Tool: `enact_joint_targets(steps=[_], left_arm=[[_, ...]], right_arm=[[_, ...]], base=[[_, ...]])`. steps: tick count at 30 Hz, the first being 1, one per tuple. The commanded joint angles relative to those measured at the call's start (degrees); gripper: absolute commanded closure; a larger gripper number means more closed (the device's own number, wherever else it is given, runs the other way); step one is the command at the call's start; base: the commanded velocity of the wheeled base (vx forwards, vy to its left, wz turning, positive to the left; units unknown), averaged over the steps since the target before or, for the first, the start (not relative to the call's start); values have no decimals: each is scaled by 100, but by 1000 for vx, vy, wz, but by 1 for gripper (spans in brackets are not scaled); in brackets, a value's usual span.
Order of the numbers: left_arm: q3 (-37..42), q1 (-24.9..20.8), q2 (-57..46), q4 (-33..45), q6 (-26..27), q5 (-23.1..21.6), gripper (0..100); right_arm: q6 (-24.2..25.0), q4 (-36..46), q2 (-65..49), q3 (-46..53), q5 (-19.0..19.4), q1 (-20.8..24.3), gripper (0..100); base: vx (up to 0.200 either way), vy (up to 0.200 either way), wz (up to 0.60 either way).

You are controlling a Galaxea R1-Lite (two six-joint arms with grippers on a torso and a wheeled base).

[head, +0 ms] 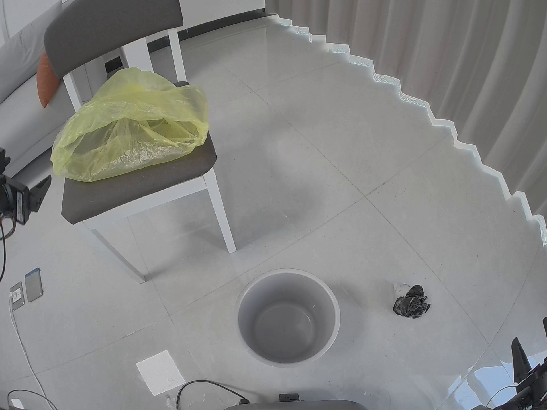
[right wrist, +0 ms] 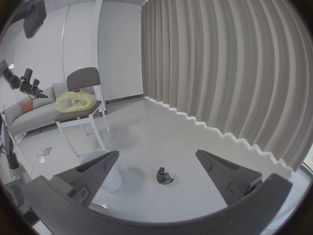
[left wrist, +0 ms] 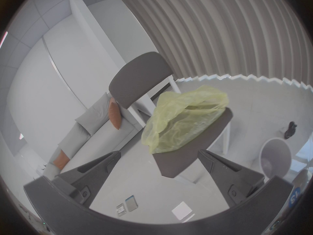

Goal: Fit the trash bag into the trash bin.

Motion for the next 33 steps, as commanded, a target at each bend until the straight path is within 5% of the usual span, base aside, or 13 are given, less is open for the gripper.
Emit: enact_joint_targets(steps=[1, 33], left_arm=[[-671, 279, 1207, -3, 183, 210, 0], [-2824, 543, 3606, 199, 34, 210, 0]], right_arm=[[2, -8, -75, 99, -31, 2, 0], [10, -8, -75, 99, -31, 2, 0]], base=[[0, 0, 0], [0, 0, 0]])
